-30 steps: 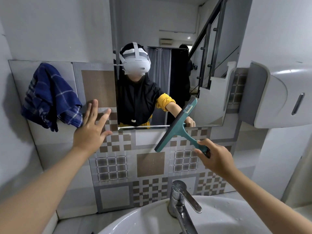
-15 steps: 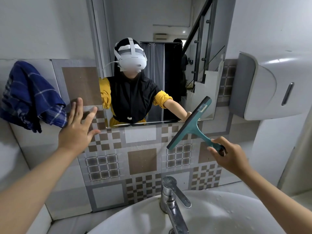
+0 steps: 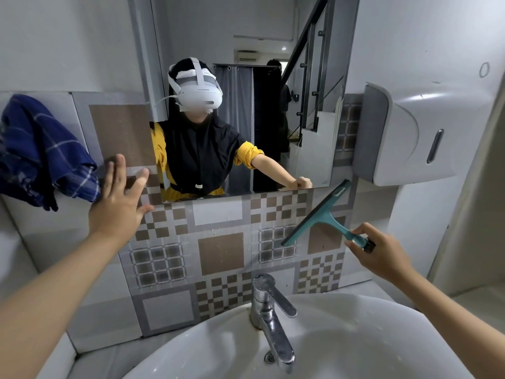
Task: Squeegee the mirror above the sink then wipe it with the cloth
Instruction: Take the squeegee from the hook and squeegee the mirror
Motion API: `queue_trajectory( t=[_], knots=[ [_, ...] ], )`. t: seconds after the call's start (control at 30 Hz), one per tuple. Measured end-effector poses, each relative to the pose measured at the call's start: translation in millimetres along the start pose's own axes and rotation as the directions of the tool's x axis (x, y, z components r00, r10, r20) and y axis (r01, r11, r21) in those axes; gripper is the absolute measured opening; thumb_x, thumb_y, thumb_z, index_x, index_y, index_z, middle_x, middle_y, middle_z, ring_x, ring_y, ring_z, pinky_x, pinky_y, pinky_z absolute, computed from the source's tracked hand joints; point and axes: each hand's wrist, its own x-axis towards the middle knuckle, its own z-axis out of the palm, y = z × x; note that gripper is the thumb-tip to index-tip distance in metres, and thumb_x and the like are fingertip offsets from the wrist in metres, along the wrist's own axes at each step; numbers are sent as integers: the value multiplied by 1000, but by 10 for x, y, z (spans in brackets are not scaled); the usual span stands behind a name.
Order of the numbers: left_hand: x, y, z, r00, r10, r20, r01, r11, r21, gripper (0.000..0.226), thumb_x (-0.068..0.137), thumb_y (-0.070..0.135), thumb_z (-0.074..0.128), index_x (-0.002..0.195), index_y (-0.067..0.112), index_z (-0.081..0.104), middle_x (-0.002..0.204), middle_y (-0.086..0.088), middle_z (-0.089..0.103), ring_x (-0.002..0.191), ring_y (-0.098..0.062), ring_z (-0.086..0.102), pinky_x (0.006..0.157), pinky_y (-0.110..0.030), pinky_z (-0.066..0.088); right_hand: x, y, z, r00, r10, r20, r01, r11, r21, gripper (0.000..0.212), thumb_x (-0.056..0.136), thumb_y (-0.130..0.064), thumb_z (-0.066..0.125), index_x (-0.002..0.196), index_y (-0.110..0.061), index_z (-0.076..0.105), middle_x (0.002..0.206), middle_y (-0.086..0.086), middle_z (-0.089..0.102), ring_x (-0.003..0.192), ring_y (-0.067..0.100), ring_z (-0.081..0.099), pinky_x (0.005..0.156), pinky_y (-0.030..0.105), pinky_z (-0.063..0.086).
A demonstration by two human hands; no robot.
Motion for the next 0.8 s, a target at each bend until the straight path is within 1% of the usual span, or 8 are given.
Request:
queue_trajectory(
  t=[0.2,0.3,0.37,0.43,0.5,0.6,0.7,0.8],
  knots=[
    [-35,150,-82,996,-66,67,68,997,-21,81,81,30,68,146,23,21,158,-14,-9,144,-35,-2,103,-67,26,-67,-565,-317,996,-61,-72,65,996,53,21,80,-21,76,93,-13,61,67,-2,62,44,10,52,42,26,45],
    [-122,349,-155,987,-123,104,133,987,-90,78,84,38,63,147,15,21,156,-23,5,143,-40,10,107,-64,20,-102,-940,-436,990,-113,-82,118,991,60,23,80,-23,76,95,-14,62,73,-2,66,48,8,56,43,31,52],
    [-231,554,-268,992,-106,69,119,966,-230,71,85,35,63,142,9,30,149,-27,25,134,-45,30,104,-61,29,-118,-1187,-481,987,-153,-42,155,986,64,24,80,-24,76,97,-15,62,78,0,70,52,11,62,47,32,57],
    [-336,761,-436,998,-56,-6,49,921,-387,61,85,28,65,136,6,40,135,-27,47,119,-44,49,96,-53,41,-112,-1431,-504,985,-173,25,172,984,45,25,81,-26,75,99,-16,62,80,-1,70,55,11,64,49,30,57],
    [-394,941,-627,999,33,-28,-43,839,-543,52,85,24,66,130,5,48,120,-24,60,110,-38,57,91,-46,48,-84,-1663,-519,974,-195,114,189,980,59,26,80,-28,76,99,-17,63,85,-4,69,59,9,64,54,31,59],
    [-467,1074,-898,978,209,4,-144,688,-711,42,83,27,67,121,11,57,122,-6,63,116,-18,56,100,-36,46,-47,-2043,-531,936,-247,252,240,969,57,26,78,-32,78,99,-23,66,90,-5,72,65,9,65,60,34,61],
    [-526,1119,-1099,938,324,122,-108,609,-786,31,81,25,69,110,19,62,114,5,65,110,-8,56,94,-18,42,10,-2374,-542,884,-292,365,290,955,62,28,74,-33,80,99,-26,70,91,-8,71,75,9,67,70,33,61],
    [-565,1072,-1216,886,398,238,-52,596,-802,24,79,18,72,101,23,66,106,8,67,102,-6,59,89,-17,43,76,-2628,-537,831,-340,440,333,938,96,30,71,-36,82,98,-30,71,92,-7,71,77,9,67,72,35,60]
  ],
)
